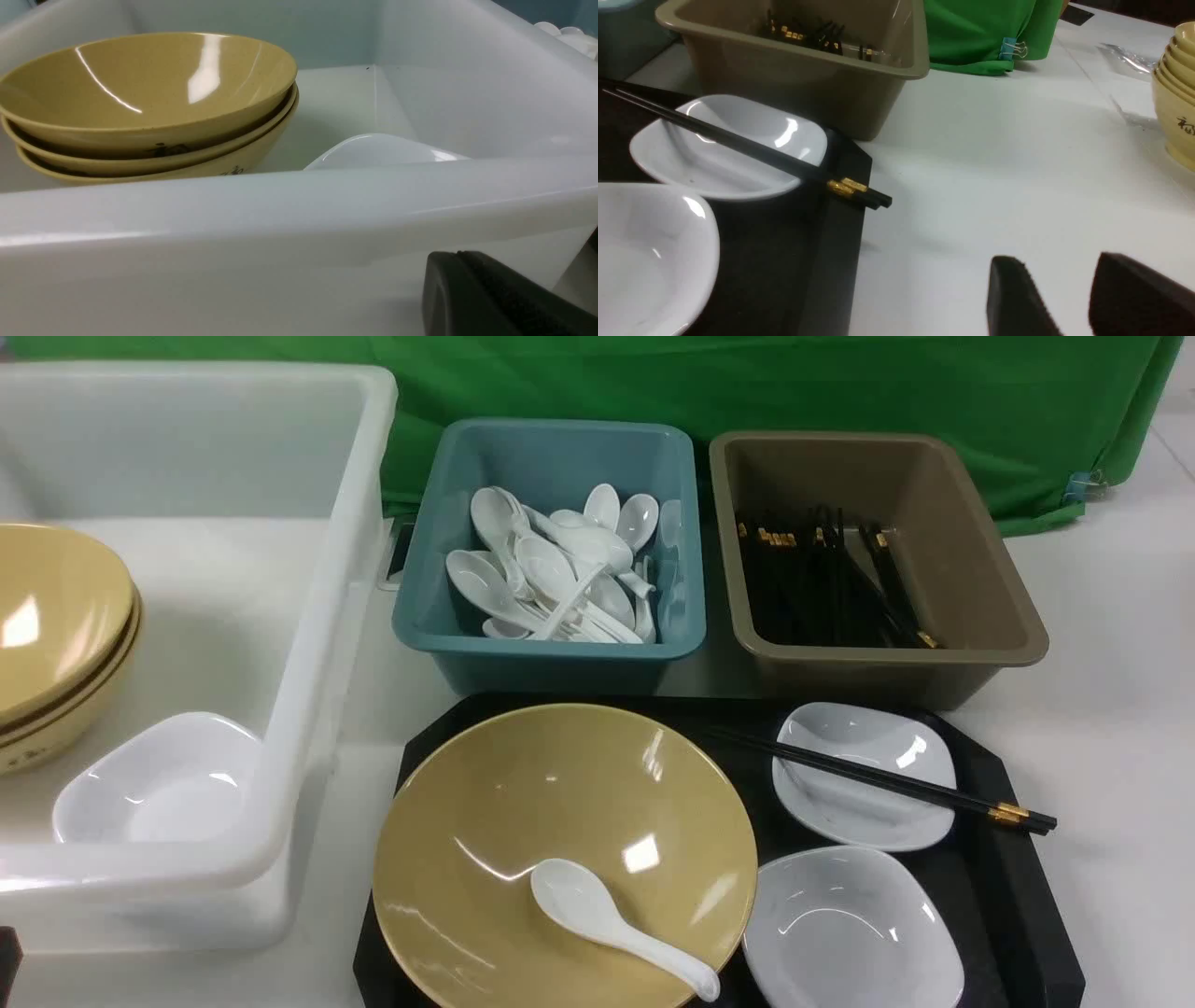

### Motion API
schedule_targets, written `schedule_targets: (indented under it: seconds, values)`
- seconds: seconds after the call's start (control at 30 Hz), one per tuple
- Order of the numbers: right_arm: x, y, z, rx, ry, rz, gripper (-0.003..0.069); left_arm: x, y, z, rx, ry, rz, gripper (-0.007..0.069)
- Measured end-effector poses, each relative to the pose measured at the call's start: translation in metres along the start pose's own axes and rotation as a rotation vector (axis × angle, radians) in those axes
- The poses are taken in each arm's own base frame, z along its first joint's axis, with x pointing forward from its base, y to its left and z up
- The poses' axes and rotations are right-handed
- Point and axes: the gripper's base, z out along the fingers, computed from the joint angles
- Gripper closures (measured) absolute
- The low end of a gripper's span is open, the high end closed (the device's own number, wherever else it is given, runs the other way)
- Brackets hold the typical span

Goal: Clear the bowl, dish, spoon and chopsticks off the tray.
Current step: Use the right arm to grab the chopsticks

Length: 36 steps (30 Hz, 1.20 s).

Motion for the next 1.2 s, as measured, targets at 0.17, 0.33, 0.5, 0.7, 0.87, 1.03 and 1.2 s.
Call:
schedule_targets:
  seconds: [0.17, 0.33, 0.5, 0.7, 0.87, 1.03, 1.2]
  values:
    - [0.0, 0.0, 0.0, 0.0, 0.0, 0.0, 0.0417, 0.0, 0.0, 0.0, 0.0, 0.0, 0.0, 0.0622]
    - [0.0, 0.0, 0.0, 0.0, 0.0, 0.0, 0.0417, 0.0, 0.0, 0.0, 0.0, 0.0, -0.001, 0.0622]
    - [0.0, 0.0, 0.0, 0.0, 0.0, 0.0, 0.0417, -0.003, 0.0, 0.0, -0.005, -0.037, -0.002, 0.0622]
    - [0.0, 0.0, 0.0, 0.0, 0.0, 0.0, 0.0417, -0.02, 0.002, -0.002, 0.017, -0.223, -0.367, 0.0622]
    - [-0.002, 0.0, 0.0, 0.002, -0.021, 0.011, 0.0417, -0.037, 0.011, -0.009, 0.02, -0.448, -0.677, 0.0622]
    - [-0.022, -0.003, -0.003, -0.032, -0.247, 0.556, 0.0417, -0.067, 0.017, -0.025, 0.125, -0.727, -0.839, 0.0622]
    - [-0.034, -0.01, -0.007, -0.075, -0.41, 0.902, 0.0417, -0.136, 0.012, -0.048, 0.239, -0.699, -0.793, 0.0622]
